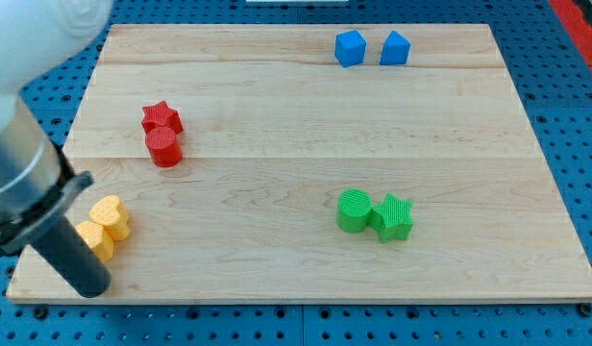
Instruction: Separate yellow heart and the yellow hexagon
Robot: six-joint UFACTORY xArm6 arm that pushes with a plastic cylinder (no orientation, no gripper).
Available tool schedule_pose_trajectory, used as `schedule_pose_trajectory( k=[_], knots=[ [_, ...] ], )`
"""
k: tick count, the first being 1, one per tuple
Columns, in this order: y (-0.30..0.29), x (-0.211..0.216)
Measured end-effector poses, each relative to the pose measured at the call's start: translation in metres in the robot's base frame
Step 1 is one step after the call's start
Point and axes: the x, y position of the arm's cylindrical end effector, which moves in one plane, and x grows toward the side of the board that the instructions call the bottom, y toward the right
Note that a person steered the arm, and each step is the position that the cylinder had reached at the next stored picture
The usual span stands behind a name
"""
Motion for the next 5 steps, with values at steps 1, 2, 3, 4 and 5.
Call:
schedule_pose_trajectory(
  k=[1, 2, 3, 4, 5],
  knots=[
    [-0.015, 0.003],
    [-0.027, 0.011],
    [-0.036, -0.001],
    [-0.028, -0.002],
    [-0.022, -0.002]
  ],
)
